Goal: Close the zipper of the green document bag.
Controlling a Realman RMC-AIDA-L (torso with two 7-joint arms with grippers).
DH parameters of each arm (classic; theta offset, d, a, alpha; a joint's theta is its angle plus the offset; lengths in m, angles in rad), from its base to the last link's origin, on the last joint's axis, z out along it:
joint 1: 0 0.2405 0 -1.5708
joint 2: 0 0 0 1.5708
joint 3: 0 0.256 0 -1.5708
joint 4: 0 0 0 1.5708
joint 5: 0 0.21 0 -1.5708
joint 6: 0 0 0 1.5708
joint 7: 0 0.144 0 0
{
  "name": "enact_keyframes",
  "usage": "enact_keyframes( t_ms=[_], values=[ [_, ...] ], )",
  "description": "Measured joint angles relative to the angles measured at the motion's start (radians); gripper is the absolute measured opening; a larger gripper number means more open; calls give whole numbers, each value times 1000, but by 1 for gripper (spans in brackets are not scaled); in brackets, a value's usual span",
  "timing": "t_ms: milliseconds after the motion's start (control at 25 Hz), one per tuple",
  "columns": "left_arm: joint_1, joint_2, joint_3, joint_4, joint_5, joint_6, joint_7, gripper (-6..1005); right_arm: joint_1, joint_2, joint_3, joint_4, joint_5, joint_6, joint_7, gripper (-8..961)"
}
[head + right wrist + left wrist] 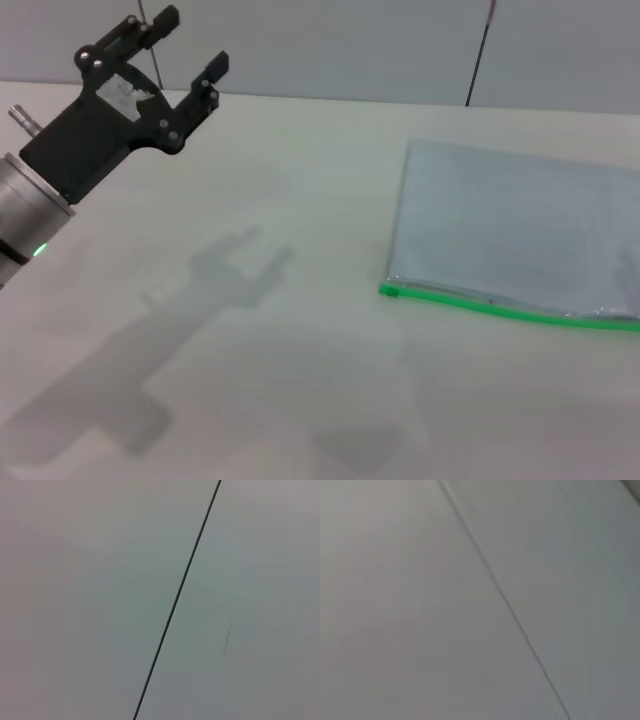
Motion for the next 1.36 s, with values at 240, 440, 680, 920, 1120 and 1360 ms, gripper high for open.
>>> enact_keyframes(
  t_ms=[240,440,680,920,1120,1360],
  values=[
    [-134,-2,1,249,-129,-12,-2,591,222,-4,-100,430,272,-376,53,589],
    [-213,-3,0,401,-236,-15,-2,588,398,-1,-201,700,494,-485,117,587],
    [-246,-3,-5,453,-251,-8,-2,586,457,-1,-269,822,616,-567,175,585],
    [-249,-3,-7,457,-252,-7,-2,585,467,-1,-257,842,622,-585,175,584],
    [-253,-3,-7,458,-253,-9,-2,585,473,-1,-235,848,629,-596,176,584],
    [-254,-3,-7,457,-268,-12,-2,585,475,0,-242,869,723,-659,172,584]
  ],
)
